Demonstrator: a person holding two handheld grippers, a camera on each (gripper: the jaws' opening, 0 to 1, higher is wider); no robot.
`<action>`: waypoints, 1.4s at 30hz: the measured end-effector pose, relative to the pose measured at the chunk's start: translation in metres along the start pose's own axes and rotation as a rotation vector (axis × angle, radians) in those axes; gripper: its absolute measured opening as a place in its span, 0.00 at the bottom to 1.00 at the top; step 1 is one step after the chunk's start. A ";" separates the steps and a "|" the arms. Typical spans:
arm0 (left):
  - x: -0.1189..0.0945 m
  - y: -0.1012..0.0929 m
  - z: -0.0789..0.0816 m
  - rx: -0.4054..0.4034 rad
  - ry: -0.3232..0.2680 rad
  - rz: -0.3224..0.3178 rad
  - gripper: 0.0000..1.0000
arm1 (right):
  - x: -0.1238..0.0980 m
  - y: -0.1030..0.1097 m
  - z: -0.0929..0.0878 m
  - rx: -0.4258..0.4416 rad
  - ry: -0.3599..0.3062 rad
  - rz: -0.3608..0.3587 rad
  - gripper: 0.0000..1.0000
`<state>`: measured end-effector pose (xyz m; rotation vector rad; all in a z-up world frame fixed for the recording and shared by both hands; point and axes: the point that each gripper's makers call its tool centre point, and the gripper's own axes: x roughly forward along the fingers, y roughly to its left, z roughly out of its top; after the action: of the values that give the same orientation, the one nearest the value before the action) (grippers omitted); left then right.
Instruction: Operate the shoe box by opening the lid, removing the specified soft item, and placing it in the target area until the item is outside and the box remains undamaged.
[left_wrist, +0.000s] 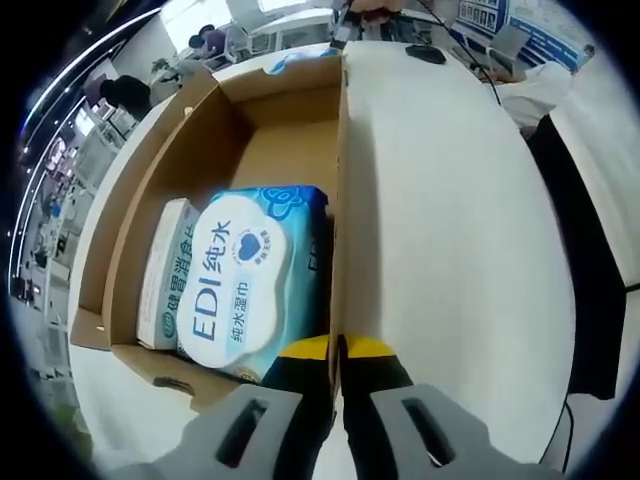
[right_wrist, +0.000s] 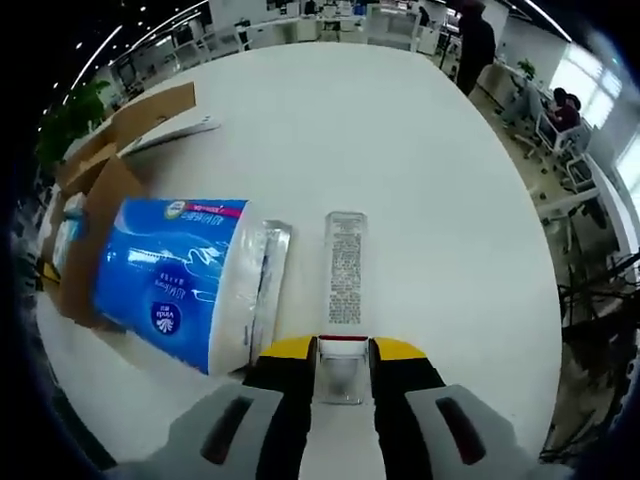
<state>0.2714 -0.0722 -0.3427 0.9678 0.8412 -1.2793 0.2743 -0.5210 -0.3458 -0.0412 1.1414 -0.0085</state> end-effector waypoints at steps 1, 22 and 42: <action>0.000 0.000 0.000 0.000 0.000 -0.001 0.01 | -0.001 0.002 0.001 0.008 -0.007 0.013 0.29; -0.001 0.000 -0.001 -0.003 0.002 0.002 0.01 | -0.066 0.002 0.039 -0.007 -0.218 -0.029 0.27; -0.002 -0.001 -0.002 0.012 -0.009 0.008 0.02 | -0.118 0.043 0.071 -0.250 -0.417 0.022 0.29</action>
<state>0.2697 -0.0692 -0.3417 0.9738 0.8230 -1.2827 0.2890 -0.4731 -0.2102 -0.2421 0.7207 0.1563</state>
